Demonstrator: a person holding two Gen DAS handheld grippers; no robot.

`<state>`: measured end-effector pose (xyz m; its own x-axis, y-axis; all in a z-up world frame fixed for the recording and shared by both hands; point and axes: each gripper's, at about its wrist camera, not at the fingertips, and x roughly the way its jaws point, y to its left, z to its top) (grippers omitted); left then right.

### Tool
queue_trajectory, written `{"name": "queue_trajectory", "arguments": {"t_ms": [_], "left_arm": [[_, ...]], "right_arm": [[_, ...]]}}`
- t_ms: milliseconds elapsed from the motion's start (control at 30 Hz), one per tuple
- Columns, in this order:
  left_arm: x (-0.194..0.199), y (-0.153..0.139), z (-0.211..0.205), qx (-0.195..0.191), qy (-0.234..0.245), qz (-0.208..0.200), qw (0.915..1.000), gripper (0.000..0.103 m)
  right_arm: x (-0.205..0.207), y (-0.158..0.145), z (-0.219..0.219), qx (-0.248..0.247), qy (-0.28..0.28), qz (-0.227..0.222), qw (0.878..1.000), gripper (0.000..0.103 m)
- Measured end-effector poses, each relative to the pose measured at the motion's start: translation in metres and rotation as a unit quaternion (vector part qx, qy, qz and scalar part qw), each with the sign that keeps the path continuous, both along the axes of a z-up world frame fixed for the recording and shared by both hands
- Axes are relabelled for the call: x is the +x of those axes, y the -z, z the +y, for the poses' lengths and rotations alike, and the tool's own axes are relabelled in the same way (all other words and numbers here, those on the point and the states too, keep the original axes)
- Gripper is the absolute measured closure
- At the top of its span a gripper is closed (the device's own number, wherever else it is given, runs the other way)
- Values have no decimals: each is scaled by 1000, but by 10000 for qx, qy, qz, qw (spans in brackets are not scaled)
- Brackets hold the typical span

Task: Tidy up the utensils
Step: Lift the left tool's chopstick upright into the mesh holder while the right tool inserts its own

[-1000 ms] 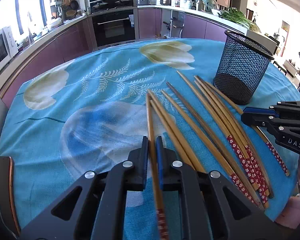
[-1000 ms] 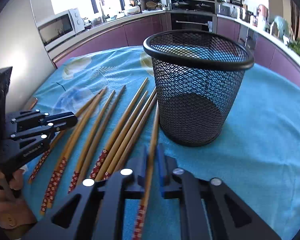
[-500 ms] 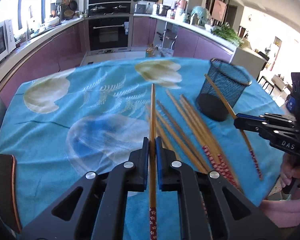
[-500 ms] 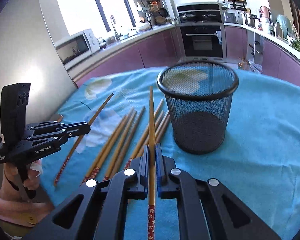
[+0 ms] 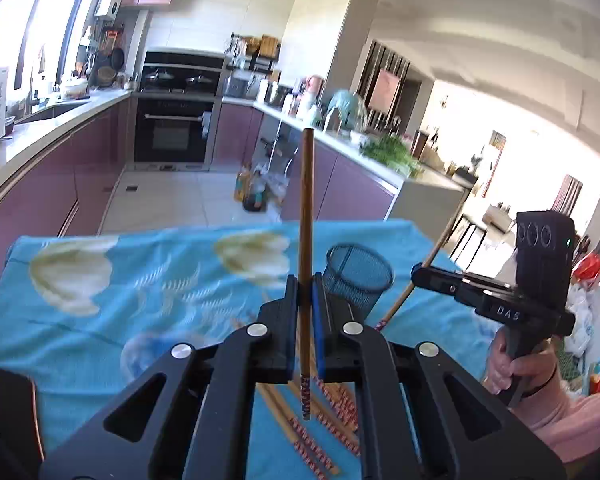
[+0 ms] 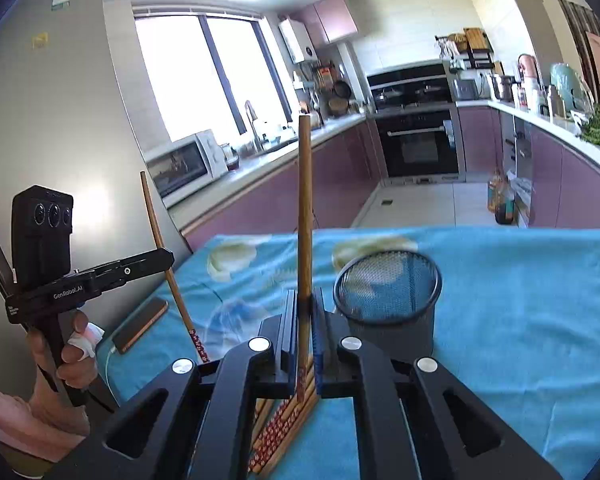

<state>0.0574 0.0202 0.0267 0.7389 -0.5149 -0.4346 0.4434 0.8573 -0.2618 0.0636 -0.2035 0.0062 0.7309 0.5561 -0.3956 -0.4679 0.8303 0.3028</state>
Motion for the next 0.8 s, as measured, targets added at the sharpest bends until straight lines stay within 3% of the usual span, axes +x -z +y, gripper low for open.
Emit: {"name": "queue_trajectory", "arguments": {"t_ms": [167,433,633,800], "left_arm": [[14,-32,-13,-339,100,-399,9986,96],[46,-60,-59,-446,360,-690,9960,96],[75,-51,-94,-332,331,-541,9974,96],[97,-22,-113,-98,322,-233,9992,96]], "right_arm": [[10,-29,-12,104,11,-318,9994,97],[19,-66,-30,-25,256,-799,9965,98],[38,-60,-34,-291,496,-781,9953,98],[58,-36,-28,-522,446,-375,9969,97]]}}
